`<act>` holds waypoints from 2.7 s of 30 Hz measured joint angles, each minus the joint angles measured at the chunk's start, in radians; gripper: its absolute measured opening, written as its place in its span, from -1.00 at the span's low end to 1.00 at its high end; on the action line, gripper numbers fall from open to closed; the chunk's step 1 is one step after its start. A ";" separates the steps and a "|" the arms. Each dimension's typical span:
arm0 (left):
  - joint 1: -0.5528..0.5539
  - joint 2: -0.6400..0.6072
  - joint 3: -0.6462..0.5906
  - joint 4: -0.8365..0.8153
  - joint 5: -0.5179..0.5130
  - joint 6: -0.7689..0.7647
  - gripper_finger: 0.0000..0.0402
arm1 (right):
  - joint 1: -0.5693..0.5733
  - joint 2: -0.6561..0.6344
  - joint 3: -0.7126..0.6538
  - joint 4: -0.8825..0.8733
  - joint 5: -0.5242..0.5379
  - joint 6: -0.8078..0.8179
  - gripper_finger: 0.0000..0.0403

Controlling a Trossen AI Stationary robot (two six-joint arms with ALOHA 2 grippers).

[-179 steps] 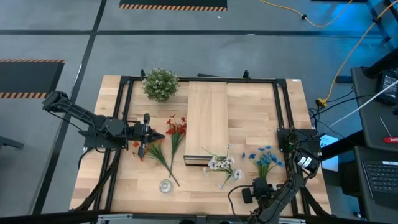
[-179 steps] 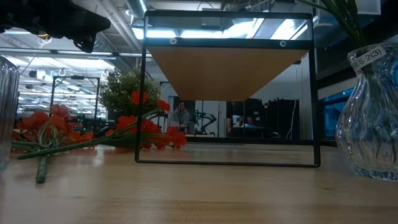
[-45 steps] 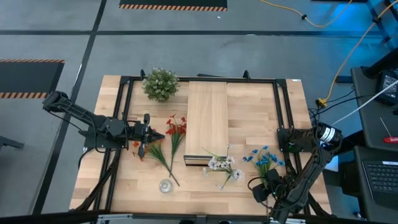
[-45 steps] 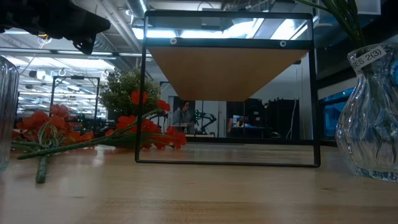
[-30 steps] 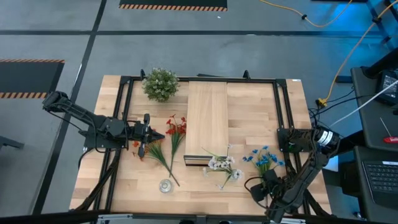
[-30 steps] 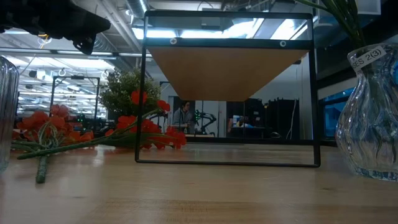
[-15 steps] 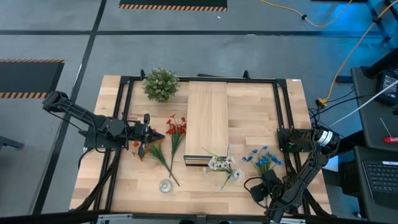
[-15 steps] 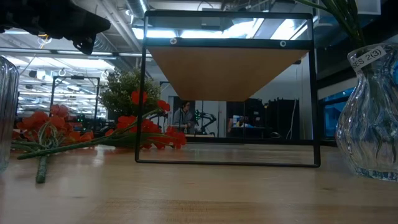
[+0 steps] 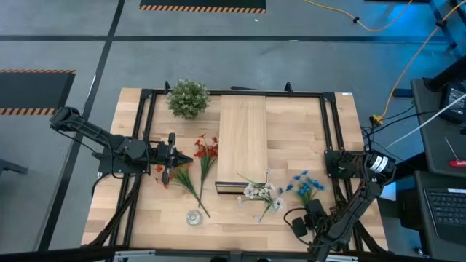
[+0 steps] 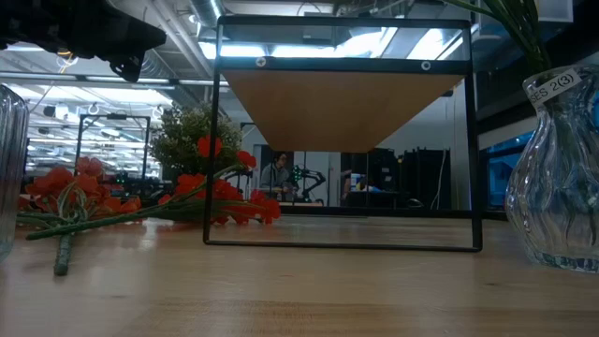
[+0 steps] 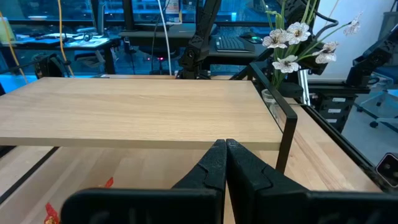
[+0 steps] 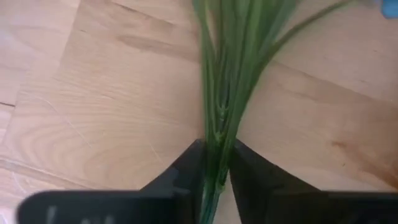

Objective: Pick and place flowers into a vace then onto a shelf
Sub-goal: Put the blue flowers into the right transparent flower vase

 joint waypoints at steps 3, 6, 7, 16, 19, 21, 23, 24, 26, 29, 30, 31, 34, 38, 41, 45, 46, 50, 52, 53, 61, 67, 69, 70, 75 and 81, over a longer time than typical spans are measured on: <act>0.000 0.000 0.000 0.000 0.000 0.000 -0.98 | 0.000 -0.007 -0.002 0.000 -0.006 0.001 -0.82; 0.000 0.000 0.000 0.000 0.000 0.000 -0.98 | 0.000 -0.020 -0.004 0.004 0.011 0.004 -0.95; 0.000 0.000 0.000 0.000 0.000 0.000 -0.98 | 0.001 -0.024 -0.005 0.005 0.024 0.005 -0.95; 0.000 0.000 0.000 -0.008 0.000 0.000 -0.98 | 0.001 -0.041 -0.008 -0.061 0.080 0.015 -0.97; 0.000 0.000 0.000 -0.009 0.000 0.000 -0.98 | 0.001 -0.043 -0.008 -0.085 0.080 0.020 -0.97; 0.000 0.000 0.000 -0.009 0.000 0.000 -0.98 | 0.000 -0.054 -0.008 -0.091 0.082 0.020 -0.97; 0.000 0.000 0.000 -0.009 0.000 0.000 -0.98 | 0.000 -0.066 -0.007 -0.106 0.114 0.020 -0.97; 0.000 0.000 0.000 -0.009 0.000 0.000 -0.98 | 0.000 -0.074 -0.007 -0.111 0.136 0.020 -0.97; 0.000 0.000 0.000 -0.009 0.000 0.000 -0.98 | 0.001 -0.097 -0.007 -0.135 0.159 0.019 -0.97; 0.000 0.000 0.000 -0.009 0.000 0.000 -0.98 | 0.000 -0.119 -0.006 -0.196 0.160 0.019 -0.97; 0.000 0.000 0.000 -0.009 0.000 0.000 -0.98 | 0.000 -0.126 -0.006 -0.214 0.161 0.019 -0.97; 0.000 0.000 0.000 -0.011 0.000 0.000 -0.98 | 0.000 -0.136 -0.004 -0.230 0.164 0.019 -0.97; 0.000 0.000 0.000 -0.015 0.000 0.000 -0.98 | 0.001 -0.159 0.009 -0.281 0.231 0.017 -0.97; 0.000 0.000 0.000 -0.015 0.000 0.003 -0.98 | 0.001 -0.198 0.027 -0.361 0.378 0.007 -0.97; 0.000 0.000 0.000 -0.015 0.000 0.009 -0.98 | 0.000 -0.239 0.030 -0.421 0.500 0.010 -0.97; 0.000 0.000 0.000 -0.015 0.000 0.009 -0.98 | 0.000 -0.303 0.031 -0.546 0.630 0.036 -0.97; 0.000 0.000 0.000 -0.015 0.000 0.009 -0.98 | 0.000 -0.320 0.031 -0.568 0.651 0.038 -0.97; 0.001 0.000 0.000 -0.014 -0.002 0.009 -0.98 | -0.005 -0.396 -0.005 -0.565 0.802 -0.022 -0.97; 0.003 0.000 0.000 -0.015 -0.003 0.012 -0.98 | -0.009 -0.432 -0.028 -0.564 0.854 -0.030 -0.97; 0.004 0.000 0.000 -0.014 -0.004 0.012 -0.98 | -0.011 -0.451 -0.044 -0.563 0.871 -0.036 -0.97; 0.032 0.000 0.000 -0.014 -0.010 0.009 -0.98 | -0.011 -0.518 -0.150 -0.515 1.116 -0.084 -0.97; 0.043 0.000 0.000 -0.014 -0.010 -0.001 -0.98 | -0.011 -0.517 -0.181 -0.440 1.181 -0.143 -0.97; 0.043 0.000 0.000 -0.014 -0.010 -0.003 -0.98 | -0.012 -0.517 -0.174 -0.415 1.198 -0.171 -0.97; 0.043 0.000 0.000 -0.014 -0.010 -0.003 -0.98 | -0.012 -0.517 -0.166 -0.394 1.195 -0.202 -0.97; 0.042 0.000 0.000 -0.014 -0.011 -0.003 -0.98 | -0.041 -0.517 -0.098 -0.247 1.166 -0.485 -0.97; 0.042 0.000 0.000 -0.014 -0.011 -0.002 -0.98 | -0.077 -0.517 -0.001 -0.117 1.115 -0.870 -0.97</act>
